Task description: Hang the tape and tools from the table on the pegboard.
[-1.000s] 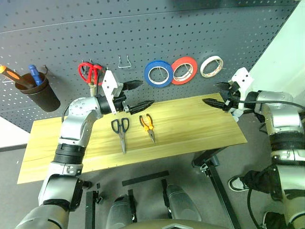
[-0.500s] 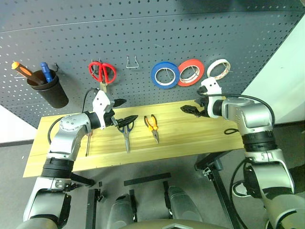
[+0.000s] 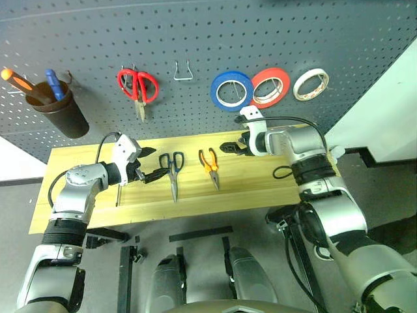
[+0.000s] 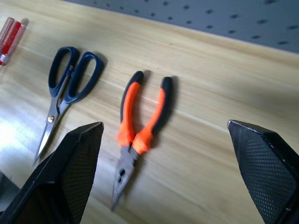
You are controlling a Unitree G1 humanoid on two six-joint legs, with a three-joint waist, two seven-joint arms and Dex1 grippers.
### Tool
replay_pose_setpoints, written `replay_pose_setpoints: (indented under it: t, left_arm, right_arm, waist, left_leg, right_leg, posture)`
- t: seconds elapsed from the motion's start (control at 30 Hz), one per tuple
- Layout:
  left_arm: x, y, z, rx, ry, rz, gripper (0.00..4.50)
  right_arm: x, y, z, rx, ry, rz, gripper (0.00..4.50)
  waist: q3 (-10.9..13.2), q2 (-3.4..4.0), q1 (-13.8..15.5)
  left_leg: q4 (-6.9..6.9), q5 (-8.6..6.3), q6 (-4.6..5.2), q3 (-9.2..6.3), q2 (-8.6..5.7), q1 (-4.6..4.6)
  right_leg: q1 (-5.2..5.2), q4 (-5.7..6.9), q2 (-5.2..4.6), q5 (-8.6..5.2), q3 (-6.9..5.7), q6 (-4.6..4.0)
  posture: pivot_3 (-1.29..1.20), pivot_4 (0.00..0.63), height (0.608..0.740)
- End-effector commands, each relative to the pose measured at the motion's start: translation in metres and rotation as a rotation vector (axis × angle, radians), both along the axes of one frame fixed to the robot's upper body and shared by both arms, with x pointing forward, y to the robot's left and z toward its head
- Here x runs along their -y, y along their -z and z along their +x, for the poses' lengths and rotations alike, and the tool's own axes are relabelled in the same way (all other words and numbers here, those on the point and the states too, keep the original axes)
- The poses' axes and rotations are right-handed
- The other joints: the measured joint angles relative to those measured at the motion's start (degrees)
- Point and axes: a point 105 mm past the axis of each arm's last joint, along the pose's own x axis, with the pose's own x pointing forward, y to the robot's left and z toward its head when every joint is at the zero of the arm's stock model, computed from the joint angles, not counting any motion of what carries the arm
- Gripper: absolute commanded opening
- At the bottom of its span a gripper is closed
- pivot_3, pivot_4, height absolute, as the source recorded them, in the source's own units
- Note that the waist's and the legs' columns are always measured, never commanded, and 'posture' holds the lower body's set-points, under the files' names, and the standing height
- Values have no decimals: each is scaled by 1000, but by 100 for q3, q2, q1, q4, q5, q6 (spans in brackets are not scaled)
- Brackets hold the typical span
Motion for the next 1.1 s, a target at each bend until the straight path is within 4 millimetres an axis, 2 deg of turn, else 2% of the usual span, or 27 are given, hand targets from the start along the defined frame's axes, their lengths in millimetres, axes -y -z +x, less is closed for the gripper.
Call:
replay_pose_setpoints:
  t: [0.03, 0.17, 0.4, 0.7, 1.0, 1.1]
  left_arm:
    - [1, -6, -2, 19, 27, -13, 4500]
    - [6, -5, 3, 16, 27, 1, 4500]
    - [18, -10, 3, 21, 44, -31, 4500]
    - [23, -24, -2, 48, 65, -79, 4500]
    - [20, -20, -8, 41, 45, -68, 4500]
    - [18, -20, -8, 41, 37, -65, 4500]
  right_arm:
    - [-3, -10, 5, 19, 14, 19, 4469]
    - [-16, -2, 2, -23, 23, 23, 4469]
    - [-34, 0, 0, -67, 25, 42, 4469]
    - [-34, 17, 7, -35, 77, -49, 4469]
    - [-55, 26, 5, -33, 67, -48, 4469]
    - [-56, 31, 4, -24, 65, -90, 4469]
  waist:
    - [83, 3, 94]
    - [209, -5, 166]
    - [380, -8, 246]
    - [398, -6, 246]
    - [400, -5, 255]
    - [400, -5, 257]
  left_leg:
    - [0, -2, 3, 2, 3, -12]
    - [15, 14, -24, 7, 6, -94]
    - [9, 16, -29, 20, 6, -98]
    - [0, 16, -28, 27, 6, -100]
    - [-4, 15, -26, 32, 13, -100]
    - [-5, 11, -19, 33, 12, -100]
  right_leg:
    - [-13, 0, 0, 0, 0, 0]
    - [-107, 25, -5, 1, -4, -1]
    - [-115, 21, -10, 1, -6, -1]
    - [-121, 13, -9, 1, -6, -1]
    - [-129, 13, -9, 1, -6, -1]
    - [-129, 11, -11, 1, -6, -1]
  posture:
    - [70, 383, 740]
    - [82, 399, 740]
    - [96, 411, 740]
    - [119, 405, 740]
    - [130, 401, 740]
    - [135, 401, 740]
